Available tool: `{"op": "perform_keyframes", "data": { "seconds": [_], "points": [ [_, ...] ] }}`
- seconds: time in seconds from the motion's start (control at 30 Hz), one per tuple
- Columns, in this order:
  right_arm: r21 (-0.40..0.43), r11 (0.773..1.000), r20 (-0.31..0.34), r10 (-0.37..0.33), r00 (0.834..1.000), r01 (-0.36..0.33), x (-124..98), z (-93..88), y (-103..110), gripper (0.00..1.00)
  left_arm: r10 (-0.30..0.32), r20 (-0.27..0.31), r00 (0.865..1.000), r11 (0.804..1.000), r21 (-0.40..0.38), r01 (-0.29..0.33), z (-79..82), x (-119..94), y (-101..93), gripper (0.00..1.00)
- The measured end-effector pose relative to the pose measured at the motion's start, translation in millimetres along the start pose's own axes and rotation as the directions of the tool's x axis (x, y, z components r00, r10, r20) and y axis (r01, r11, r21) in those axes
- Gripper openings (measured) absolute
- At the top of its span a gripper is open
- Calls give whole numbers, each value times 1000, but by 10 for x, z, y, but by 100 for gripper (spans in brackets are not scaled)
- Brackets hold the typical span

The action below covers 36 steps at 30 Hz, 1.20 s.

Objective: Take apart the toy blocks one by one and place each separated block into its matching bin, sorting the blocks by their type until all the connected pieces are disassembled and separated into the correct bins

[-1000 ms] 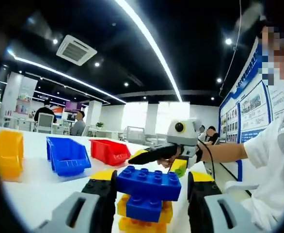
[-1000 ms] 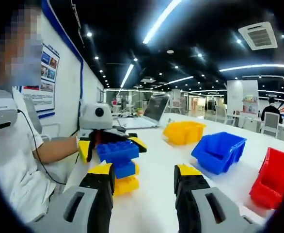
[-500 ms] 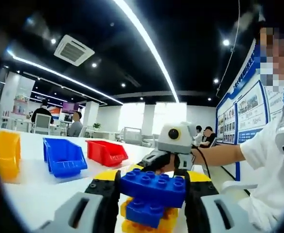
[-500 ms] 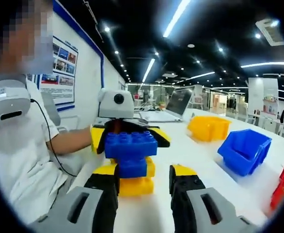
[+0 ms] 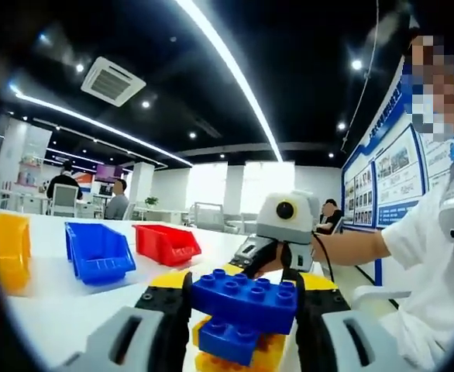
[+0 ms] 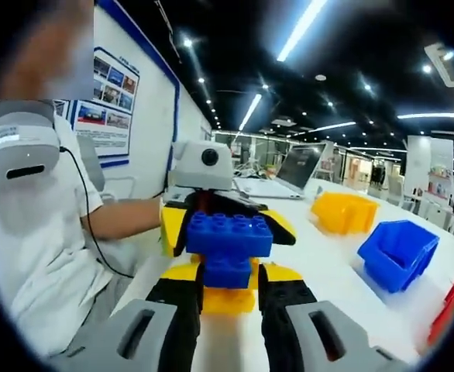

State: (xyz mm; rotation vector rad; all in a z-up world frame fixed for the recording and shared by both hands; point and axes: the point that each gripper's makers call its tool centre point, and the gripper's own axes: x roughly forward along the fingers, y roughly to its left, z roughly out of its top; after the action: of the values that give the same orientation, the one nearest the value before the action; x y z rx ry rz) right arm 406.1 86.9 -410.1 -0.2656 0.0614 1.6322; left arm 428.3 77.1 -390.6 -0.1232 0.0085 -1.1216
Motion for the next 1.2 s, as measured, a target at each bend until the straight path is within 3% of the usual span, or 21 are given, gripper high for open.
{"op": "perform_keyframes", "data": {
  "seconds": [0.1, 0.27, 0.4, 0.43, 0.47, 0.5, 0.53, 0.57, 0.6, 0.63, 0.7, 0.8, 1.03, 1.2],
  "points": [
    [28, 999, 17, 25, 1000, -25, 11, -2, 37, 35, -5, 2, 1000, 1000, 0, 5, -3, -5, -8, 54],
    [7, 1000, 11, 22, 1000, -22, 83, -7, 60, 39, -7, 5, 1000, 1000, 1, 7, -3, 16, -13, 54],
    [-12, 1000, 3, 6, 1000, -6, 133, 16, 71, 38, 4, 1, 1000, 1000, 5, -4, -1, 20, 1, 54],
    [-10, 1000, 4, 0, 1000, 0, 135, 16, 58, 33, 8, -1, 1000, 1000, -2, -8, -2, 17, 9, 54],
    [-45, 998, 49, 48, 998, -46, 138, 127, 133, 33, 51, 5, 999, 998, -46, -50, 22, 9, 81, 53],
    [-21, 1000, 29, 12, 1000, -12, 84, 101, 79, 33, 26, -3, 1000, 994, -104, -26, 24, 19, 41, 53],
    [-50, 999, 37, 4, 999, -2, 42, 140, 66, 33, 26, 27, 999, 981, -194, -20, 85, 15, 45, 53],
    [-85, 996, 42, -11, 999, 15, 35, 166, 41, 32, 14, 40, 999, 973, -231, -4, 112, 16, 43, 53],
    [-86, 996, 35, -5, 999, 8, 4, 184, 64, 31, 26, 44, 999, 973, -231, -15, 115, 19, 78, 53],
    [-84, 996, 25, -19, 1000, 21, 72, 147, 64, 24, 40, 44, 998, 977, -211, -30, 117, 25, 99, 53],
    [-82, 996, 6, -46, 999, 47, 209, 72, 63, 24, 70, 45, 997, 983, -173, -61, 119, 37, 142, 53],
    [-71, 996, -9, -59, 998, 58, 310, 2, 7, 24, 64, 64, 996, 989, -134, -55, 179, 52, 85, 53],
    [3, 995, 30, -97, 995, 97, 118, 44, -57, 25, 108, 126, 986, 988, -125, -92, 366, 13, 217, 53],
    [6, 994, 14, -107, 994, 107, 88, 28, -49, 25, 170, 103, 980, 984, -73, -163, 464, 108, 486, 53]
  ]
}}
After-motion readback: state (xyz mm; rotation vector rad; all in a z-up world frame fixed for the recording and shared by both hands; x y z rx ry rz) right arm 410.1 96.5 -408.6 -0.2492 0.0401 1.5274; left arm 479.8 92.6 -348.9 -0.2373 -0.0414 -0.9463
